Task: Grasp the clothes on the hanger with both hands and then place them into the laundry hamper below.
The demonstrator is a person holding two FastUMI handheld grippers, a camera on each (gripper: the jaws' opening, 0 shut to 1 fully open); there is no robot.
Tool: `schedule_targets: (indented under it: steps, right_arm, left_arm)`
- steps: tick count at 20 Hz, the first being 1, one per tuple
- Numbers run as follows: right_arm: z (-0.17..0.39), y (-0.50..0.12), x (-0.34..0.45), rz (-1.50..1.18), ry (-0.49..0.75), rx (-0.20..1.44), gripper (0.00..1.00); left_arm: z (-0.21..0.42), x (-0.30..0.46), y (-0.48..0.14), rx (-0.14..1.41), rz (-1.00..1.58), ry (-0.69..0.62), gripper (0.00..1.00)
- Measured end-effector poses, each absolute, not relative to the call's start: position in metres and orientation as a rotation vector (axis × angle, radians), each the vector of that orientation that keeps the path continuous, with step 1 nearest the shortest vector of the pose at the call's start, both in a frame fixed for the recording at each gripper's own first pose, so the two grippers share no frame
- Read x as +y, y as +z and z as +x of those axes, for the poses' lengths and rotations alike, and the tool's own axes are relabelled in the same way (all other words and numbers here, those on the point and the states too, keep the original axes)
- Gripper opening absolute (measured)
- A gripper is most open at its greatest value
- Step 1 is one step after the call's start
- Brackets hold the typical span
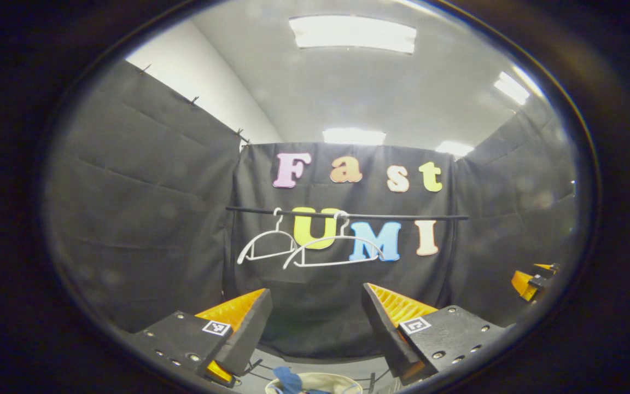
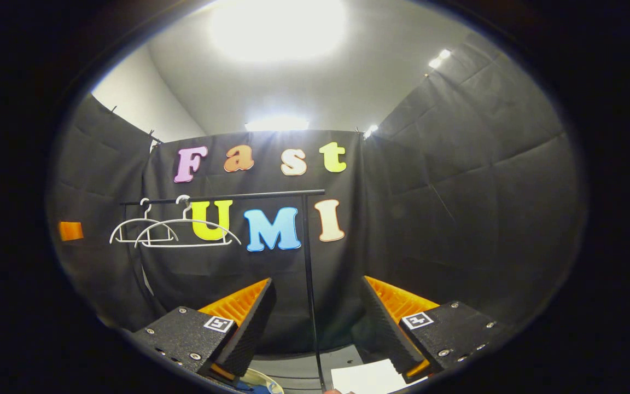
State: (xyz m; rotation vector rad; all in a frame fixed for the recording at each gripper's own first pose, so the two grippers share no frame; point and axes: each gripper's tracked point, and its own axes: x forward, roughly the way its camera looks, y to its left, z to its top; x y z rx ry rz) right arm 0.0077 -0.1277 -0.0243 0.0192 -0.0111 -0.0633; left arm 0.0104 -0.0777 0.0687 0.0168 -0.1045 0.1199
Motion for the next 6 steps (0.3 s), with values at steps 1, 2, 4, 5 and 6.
schedule_targets:
  steps: [1, 2, 4, 5, 6]
  right_arm:
    - [0.004, -0.024, -0.127, 0.024, -0.067, -0.011, 0.99]
    - [0.002, -0.021, -0.126, 0.025, -0.071, -0.009, 0.92]
    - [-0.001, -0.018, -0.123, 0.009, -0.078, -0.013, 0.92]
    - [-0.002, -0.016, -0.124, -0.003, -0.088, -0.019, 0.95]
    - [-0.006, -0.014, -0.123, -0.009, -0.096, -0.022, 0.95]
  left_arm:
    - [0.008, -0.073, 0.068, -0.103, 0.021, 0.121, 0.96]
    - [0.006, -0.068, 0.066, -0.099, 0.025, 0.127, 0.95]
    - [0.005, -0.059, 0.063, -0.100, 0.033, 0.129, 0.96]
    - [0.006, -0.056, 0.061, -0.100, 0.034, 0.125, 0.96]
    - [0.007, -0.054, 0.057, -0.099, 0.032, 0.119, 0.96]
